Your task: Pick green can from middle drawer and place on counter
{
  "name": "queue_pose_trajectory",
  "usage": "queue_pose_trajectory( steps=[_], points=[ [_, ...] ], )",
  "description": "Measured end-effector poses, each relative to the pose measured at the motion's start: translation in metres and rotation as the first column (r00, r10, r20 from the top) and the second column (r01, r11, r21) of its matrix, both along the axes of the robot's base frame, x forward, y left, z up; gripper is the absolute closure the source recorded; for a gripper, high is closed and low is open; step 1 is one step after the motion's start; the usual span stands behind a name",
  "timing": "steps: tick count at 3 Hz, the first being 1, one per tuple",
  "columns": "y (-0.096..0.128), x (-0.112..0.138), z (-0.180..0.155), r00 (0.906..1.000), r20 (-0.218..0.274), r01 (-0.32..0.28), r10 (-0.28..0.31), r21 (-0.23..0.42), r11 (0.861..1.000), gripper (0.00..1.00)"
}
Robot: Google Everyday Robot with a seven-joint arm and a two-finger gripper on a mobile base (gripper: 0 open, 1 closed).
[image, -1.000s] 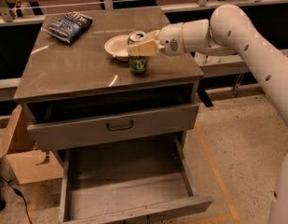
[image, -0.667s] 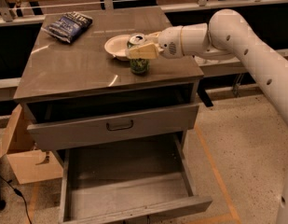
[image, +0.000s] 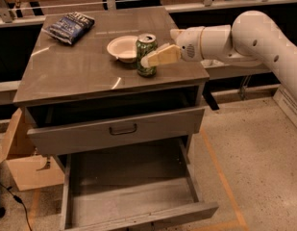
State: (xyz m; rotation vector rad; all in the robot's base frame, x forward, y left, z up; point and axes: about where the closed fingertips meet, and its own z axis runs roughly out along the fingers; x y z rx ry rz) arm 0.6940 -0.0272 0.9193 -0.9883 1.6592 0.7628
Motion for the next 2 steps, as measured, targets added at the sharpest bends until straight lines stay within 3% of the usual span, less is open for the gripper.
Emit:
queue_pose_trajectory(
  steps=[1, 2],
  points=[
    [-0.047, -0.019, 0.011, 0.9902, 0.021, 0.138, -0.138, -0.02, 0.99, 0.0],
    [-0.066, -0.025, 0.005, 0.983, 0.018, 0.183, -0.182, -0.029, 0.983, 0.0]
  ],
)
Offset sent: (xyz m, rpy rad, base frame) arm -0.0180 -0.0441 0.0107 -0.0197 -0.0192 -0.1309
